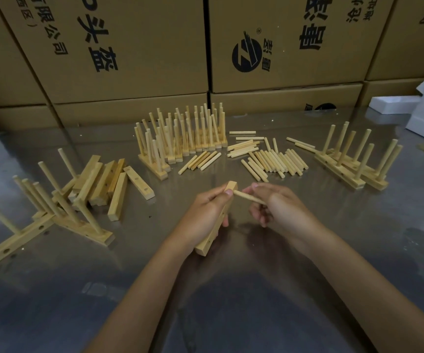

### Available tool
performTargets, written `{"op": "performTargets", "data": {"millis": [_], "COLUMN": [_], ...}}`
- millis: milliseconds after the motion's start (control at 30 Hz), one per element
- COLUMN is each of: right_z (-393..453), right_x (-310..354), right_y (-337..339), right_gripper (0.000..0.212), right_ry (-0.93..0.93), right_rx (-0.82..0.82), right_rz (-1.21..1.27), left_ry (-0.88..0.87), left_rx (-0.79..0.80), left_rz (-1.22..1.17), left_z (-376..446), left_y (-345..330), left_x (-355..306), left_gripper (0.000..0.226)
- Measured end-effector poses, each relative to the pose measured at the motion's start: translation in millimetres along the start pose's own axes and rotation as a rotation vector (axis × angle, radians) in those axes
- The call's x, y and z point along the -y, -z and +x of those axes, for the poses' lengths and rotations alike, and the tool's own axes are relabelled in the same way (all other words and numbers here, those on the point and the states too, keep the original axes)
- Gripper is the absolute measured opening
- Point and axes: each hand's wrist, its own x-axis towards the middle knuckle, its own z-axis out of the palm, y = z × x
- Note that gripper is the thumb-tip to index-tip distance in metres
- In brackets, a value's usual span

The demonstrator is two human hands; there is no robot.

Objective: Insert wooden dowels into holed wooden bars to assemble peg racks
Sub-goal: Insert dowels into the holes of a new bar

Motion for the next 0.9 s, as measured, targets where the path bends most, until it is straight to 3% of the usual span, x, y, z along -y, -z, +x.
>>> {"op": "performTargets", "data": {"millis": [200,333,400,467,533,633,767,900], "right_z": [-0.1,-0.9,-0.1,6.2,21.5,53.7,84.9,88.8], "right_x": [4.4,4.3,1.4,-6.1,-12.0,-15.2,-16.3,-26.7], "right_y": [10.6,17.0,20.4,19.8,20.4,32.2,43.4,38.0], "right_gripper": [0.036,0.049,0.05,0.035,0.016,0.011,0.017,0.013], "right_ry": [-0.007,0.058,0.096,0.145,0.213,0.277,0.212,0.233], "right_rx": [0.231,0.408,0.403,0.256,-0.012,-0.314,-0.352,-0.444], "right_rz": [0.156,0.204,0.117,-0.085,-0.286,-0.625,-0.826,-0.761], "left_ry": [0.1,0.2,0.248,0.282,0.282,0.261,0.265,0.274], "left_rx": [0.01,0.037,0.03,0.002,-0.021,-0.05,-0.087,-0.095], "left_rz": [-0.138,-0.33,-0.431,-0.541,-0.632,-0.675,-0.701,-0.718], "left_z": [2.0,3.2,3.2,3.9,5.0,7.3,10.6,10.8], "left_y": [4.2,6.6,9.6,14.5,20.7,26.1,27.3,27.6], "left_x": [3.2,3.8,2.8,1.6,0.8,2.4,4.5,5.3], "left_gripper": [0.016,0.025,0.028,0.028,0.033,0.038,0.037,0.036]}}
